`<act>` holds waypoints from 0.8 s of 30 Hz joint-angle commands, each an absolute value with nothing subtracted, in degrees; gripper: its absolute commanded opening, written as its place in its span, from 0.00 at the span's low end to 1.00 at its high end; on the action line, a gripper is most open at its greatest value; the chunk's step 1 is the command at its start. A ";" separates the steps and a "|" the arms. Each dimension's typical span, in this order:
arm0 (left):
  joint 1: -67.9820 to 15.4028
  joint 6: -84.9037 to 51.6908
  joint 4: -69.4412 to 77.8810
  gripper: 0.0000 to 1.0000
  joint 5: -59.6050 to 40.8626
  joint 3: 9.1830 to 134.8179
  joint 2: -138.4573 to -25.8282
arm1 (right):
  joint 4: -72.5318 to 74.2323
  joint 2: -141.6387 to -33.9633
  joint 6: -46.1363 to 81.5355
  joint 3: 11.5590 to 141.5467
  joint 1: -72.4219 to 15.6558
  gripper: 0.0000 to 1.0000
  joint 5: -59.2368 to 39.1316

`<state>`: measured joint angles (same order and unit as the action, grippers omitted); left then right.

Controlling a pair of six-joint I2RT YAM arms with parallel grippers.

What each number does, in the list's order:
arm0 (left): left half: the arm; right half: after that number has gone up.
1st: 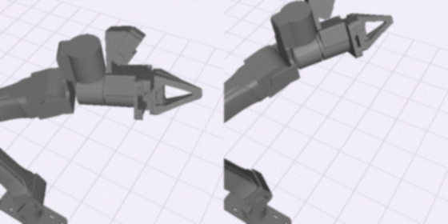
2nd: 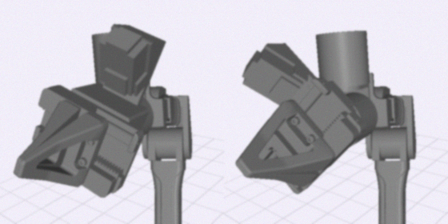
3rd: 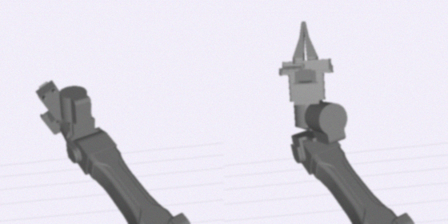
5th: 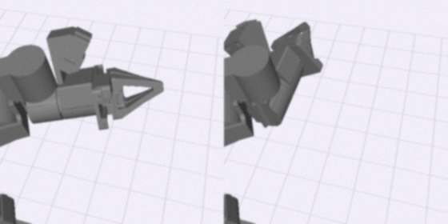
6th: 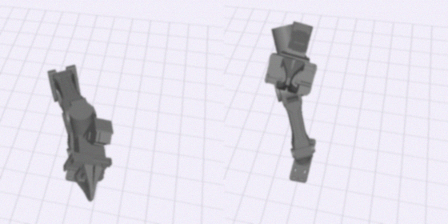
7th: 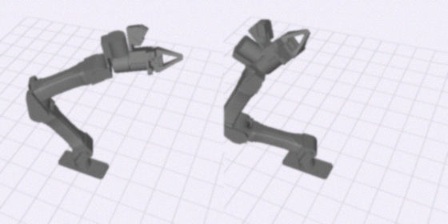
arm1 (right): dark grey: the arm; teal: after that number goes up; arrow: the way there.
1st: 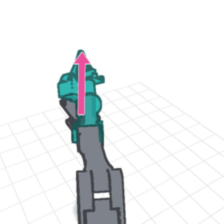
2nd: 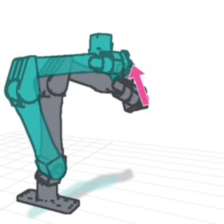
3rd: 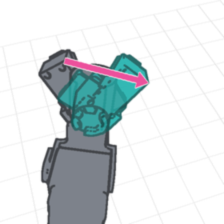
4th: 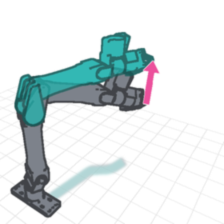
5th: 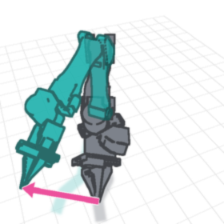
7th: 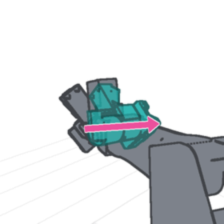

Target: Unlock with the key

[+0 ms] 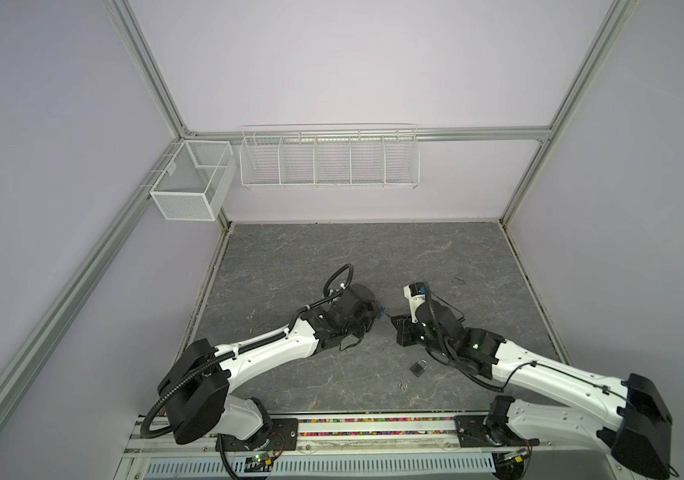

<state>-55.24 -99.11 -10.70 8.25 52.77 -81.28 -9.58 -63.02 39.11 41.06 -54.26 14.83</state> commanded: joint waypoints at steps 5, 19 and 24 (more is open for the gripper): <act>-55.29 -103.01 -5.90 0.00 10.37 51.42 -79.02 | -6.90 -65.60 41.96 43.31 -54.62 0.07 16.37; -55.28 -103.05 -5.48 0.00 10.45 50.89 -78.75 | -5.80 -66.38 42.42 44.75 -54.84 0.07 14.35; -55.28 -102.97 -4.83 0.00 9.76 51.23 -78.75 | -6.68 -67.93 42.66 45.45 -54.88 0.07 15.12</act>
